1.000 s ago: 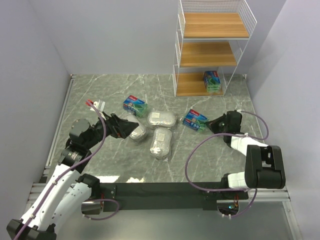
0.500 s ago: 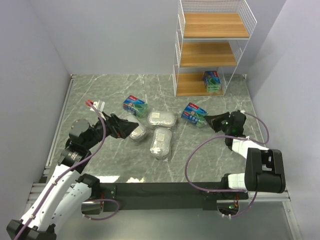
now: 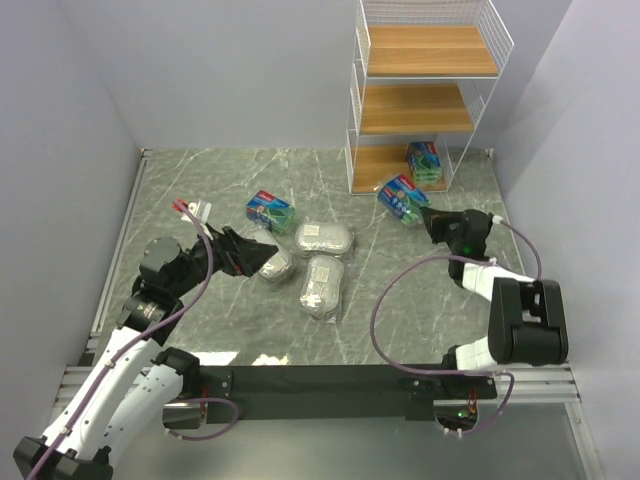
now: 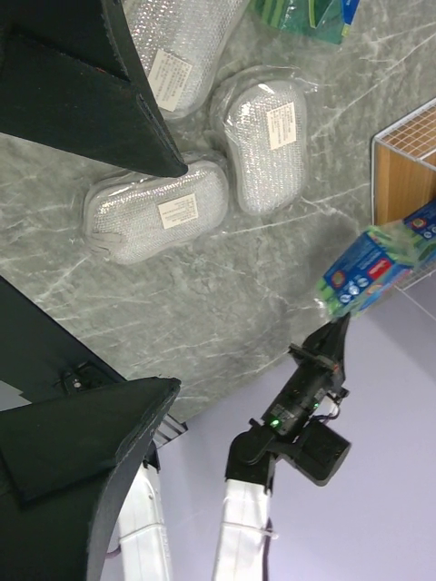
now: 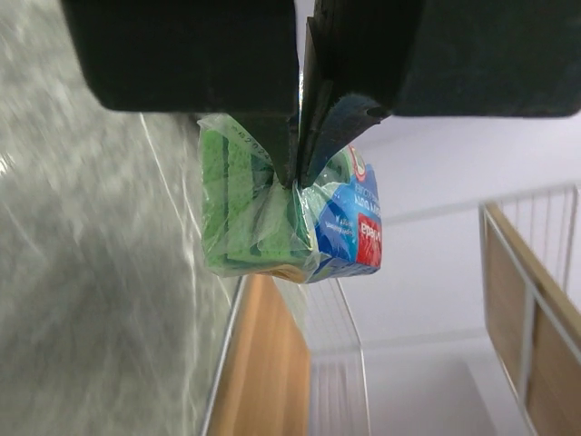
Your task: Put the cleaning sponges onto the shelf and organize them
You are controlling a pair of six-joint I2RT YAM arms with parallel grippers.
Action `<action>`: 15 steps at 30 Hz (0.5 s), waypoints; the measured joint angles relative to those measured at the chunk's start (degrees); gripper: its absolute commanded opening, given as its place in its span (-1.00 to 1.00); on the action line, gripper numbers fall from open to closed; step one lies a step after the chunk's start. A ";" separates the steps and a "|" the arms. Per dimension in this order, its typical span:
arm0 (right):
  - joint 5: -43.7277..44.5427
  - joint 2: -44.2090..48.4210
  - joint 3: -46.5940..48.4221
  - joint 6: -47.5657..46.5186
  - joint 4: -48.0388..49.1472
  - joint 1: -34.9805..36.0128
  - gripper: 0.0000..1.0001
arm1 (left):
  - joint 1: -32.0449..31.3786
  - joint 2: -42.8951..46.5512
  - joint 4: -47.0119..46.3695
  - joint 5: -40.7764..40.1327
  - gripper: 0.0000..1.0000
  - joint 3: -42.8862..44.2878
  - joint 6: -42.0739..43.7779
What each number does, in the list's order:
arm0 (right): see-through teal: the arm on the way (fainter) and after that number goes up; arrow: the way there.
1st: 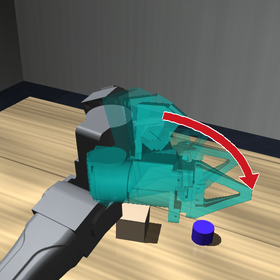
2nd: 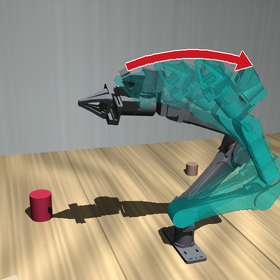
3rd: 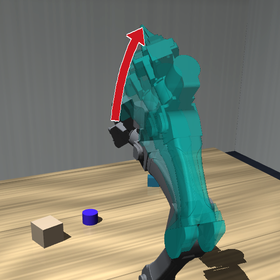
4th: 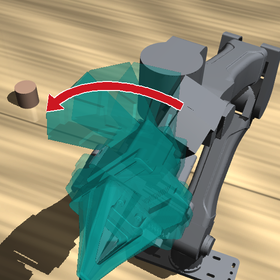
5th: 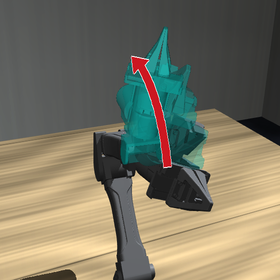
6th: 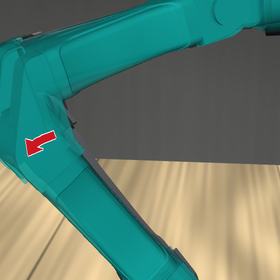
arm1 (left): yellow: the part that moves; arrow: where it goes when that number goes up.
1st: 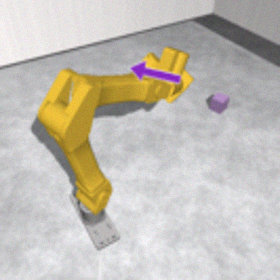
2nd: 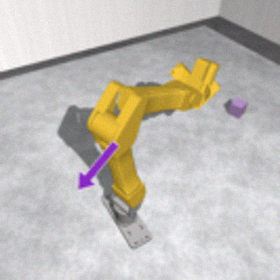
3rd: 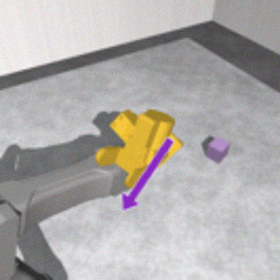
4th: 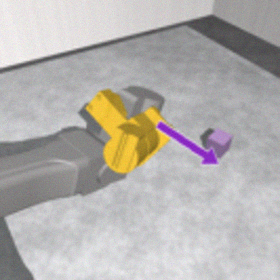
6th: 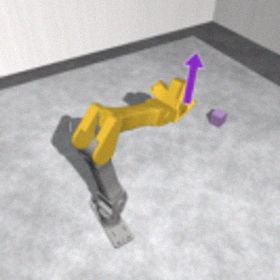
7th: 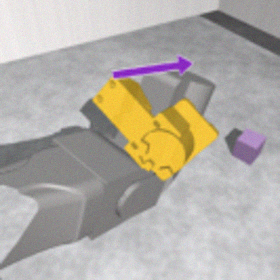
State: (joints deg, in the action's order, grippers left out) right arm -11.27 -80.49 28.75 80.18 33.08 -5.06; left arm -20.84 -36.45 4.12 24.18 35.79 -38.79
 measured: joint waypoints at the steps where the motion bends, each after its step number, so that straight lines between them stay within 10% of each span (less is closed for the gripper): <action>1: 1.25 -1.25 1.18 0.79 0.07 0.31 -1.00 | 0.00 -0.07 0.00 0.02 0.97 0.00 0.00; 15: 15.13 -20.68 23.04 7.96 -0.83 9.51 -1.00 | 0.00 -0.04 0.02 0.57 0.98 0.00 0.00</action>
State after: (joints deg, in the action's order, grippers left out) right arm 3.86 -101.16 51.79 88.14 32.25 4.45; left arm -20.84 -36.49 4.14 24.75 35.79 -38.79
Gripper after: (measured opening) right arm 0.019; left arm 0.989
